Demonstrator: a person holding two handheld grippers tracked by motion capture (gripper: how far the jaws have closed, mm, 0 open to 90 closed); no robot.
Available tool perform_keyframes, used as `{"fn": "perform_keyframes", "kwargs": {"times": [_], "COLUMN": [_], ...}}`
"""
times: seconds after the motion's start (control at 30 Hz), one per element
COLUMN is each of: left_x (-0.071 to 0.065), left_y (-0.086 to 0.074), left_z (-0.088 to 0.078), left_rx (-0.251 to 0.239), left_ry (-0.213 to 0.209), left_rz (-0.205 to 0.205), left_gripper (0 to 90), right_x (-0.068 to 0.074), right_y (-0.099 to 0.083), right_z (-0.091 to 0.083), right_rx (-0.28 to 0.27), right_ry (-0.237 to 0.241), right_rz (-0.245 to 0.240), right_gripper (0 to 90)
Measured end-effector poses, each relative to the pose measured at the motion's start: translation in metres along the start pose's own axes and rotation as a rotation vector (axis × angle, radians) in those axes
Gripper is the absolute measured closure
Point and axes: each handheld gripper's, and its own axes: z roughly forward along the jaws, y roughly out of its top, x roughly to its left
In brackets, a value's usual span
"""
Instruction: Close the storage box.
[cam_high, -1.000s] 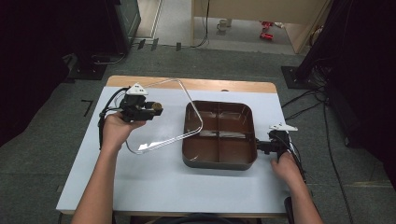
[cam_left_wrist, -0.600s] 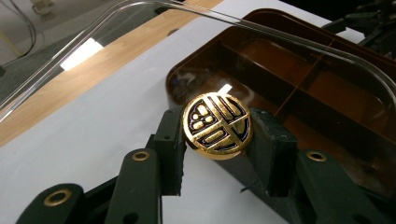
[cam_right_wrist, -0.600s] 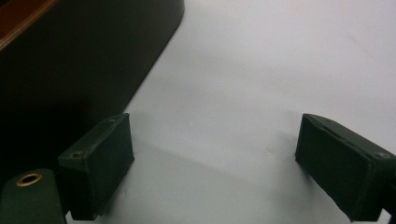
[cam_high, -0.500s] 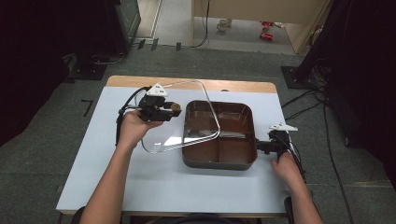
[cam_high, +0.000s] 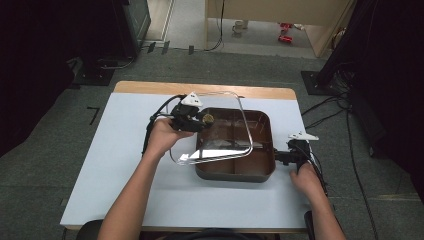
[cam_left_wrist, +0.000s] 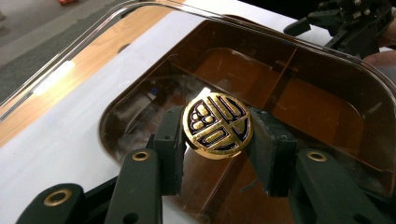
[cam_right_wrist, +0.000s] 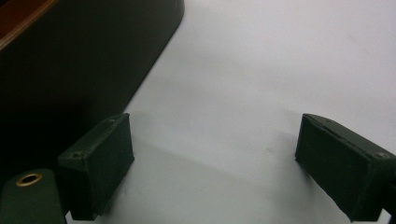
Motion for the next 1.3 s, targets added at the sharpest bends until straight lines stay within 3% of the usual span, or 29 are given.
{"fn": "perform_keyframes", "kwargs": {"times": [0.5,0.8,1.0,1.1,1.3], "left_x": [-0.015,-0.018,-0.024,-0.027,-0.026], "left_y": [0.009,0.009,0.012,0.013,0.015], "left_z": [0.043,0.061,0.076,0.086,0.091], "left_rx": [0.052,0.063,0.072,0.077,0.081], "left_ry": [-0.082,-0.115,-0.14,-0.171,-0.181], "left_rz": [0.05,0.047,0.066,0.073,0.071], "left_gripper": [59.2,59.2,59.2,59.1,59.1], "right_x": [0.0,0.0,0.0,0.0,0.0], "right_y": [0.0,0.0,0.0,0.0,0.0], "right_z": [0.0,0.0,0.0,0.0,0.0], "right_rx": [0.0,0.001,0.001,0.0,0.001], "right_ry": [0.0,0.0,0.0,0.0,0.001], "right_rz": [0.001,-0.001,-0.001,-0.002,-0.001], "right_gripper": [10.6,10.6,10.6,10.6,10.6]}}
